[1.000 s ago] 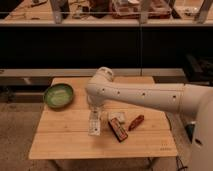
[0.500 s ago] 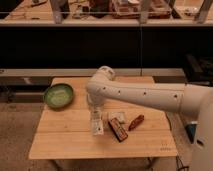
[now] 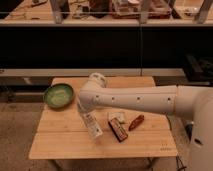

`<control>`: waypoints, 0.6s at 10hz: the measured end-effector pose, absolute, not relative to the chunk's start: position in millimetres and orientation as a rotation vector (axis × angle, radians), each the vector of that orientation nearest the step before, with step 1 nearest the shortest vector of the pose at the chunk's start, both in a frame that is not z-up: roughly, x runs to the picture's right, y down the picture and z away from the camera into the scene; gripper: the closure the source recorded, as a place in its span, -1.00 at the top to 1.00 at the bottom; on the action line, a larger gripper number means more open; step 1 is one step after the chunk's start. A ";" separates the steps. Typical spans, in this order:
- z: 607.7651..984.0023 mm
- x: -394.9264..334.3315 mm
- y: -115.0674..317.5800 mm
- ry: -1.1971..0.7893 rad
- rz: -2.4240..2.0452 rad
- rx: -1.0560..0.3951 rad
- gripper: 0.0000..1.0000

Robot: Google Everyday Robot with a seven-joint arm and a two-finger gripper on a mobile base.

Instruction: Stand the bottle upright

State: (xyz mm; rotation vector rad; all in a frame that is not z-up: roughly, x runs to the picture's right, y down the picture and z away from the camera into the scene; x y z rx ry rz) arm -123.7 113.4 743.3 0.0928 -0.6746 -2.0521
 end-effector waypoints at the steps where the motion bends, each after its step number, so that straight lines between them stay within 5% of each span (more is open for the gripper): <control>1: 737.6 -132.0 118.9 -0.707 -2.103 0.148 -0.98; 6: 724.8 -147.7 135.3 -0.785 -2.241 0.273 -0.98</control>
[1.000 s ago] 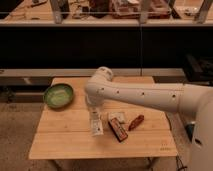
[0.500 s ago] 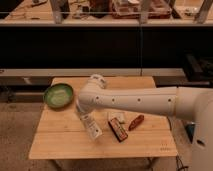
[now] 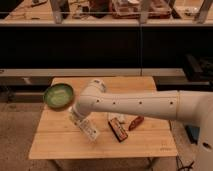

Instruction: Stand the bottle upright

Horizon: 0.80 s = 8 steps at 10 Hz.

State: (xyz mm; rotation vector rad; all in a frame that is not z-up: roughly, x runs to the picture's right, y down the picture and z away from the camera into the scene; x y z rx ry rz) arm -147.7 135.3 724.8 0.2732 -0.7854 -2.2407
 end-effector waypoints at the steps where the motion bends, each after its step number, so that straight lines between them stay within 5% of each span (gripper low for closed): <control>1: 727.0 -145.0 140.3 -0.804 -2.278 0.264 -0.98; 8: 732.8 -139.4 164.4 -1.039 -2.593 0.461 -0.98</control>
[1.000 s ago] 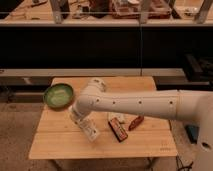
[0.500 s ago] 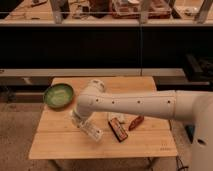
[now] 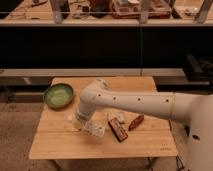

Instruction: Stand the bottle upright

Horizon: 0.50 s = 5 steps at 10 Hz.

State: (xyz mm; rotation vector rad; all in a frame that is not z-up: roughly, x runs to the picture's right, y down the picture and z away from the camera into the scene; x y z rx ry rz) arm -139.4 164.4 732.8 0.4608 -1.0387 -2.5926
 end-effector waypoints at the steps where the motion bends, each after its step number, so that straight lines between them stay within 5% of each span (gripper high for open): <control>1: 733.0 -139.3 165.1 -1.048 -2.603 0.474 -0.98; 5: 742.2 -143.8 152.7 -0.934 -2.598 0.570 -0.98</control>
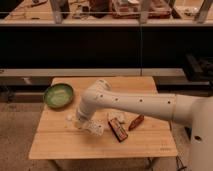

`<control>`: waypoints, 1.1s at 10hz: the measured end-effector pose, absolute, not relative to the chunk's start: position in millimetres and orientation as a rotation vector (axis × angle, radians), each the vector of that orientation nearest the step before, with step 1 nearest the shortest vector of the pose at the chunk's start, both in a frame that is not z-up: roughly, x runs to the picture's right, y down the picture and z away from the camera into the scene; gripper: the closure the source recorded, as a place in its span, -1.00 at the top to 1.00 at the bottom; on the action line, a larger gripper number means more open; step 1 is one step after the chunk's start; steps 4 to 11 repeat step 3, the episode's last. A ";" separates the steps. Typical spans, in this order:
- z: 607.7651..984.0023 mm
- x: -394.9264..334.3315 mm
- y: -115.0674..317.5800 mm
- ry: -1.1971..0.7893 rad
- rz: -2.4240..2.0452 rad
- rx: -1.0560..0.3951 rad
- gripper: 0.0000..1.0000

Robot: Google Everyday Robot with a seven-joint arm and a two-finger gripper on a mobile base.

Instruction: Stand the bottle upright

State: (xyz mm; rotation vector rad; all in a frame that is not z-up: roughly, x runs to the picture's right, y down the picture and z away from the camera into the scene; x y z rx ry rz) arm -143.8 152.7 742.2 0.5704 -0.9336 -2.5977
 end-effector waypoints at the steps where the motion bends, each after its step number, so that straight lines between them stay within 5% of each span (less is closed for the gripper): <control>1: 744.2 -148.2 141.0 -0.835 -2.607 0.679 -0.98; 3: 737.2 -153.8 120.3 -0.659 -2.608 0.901 -0.98; 11: 737.2 -153.8 120.3 -0.659 -2.608 0.901 -0.98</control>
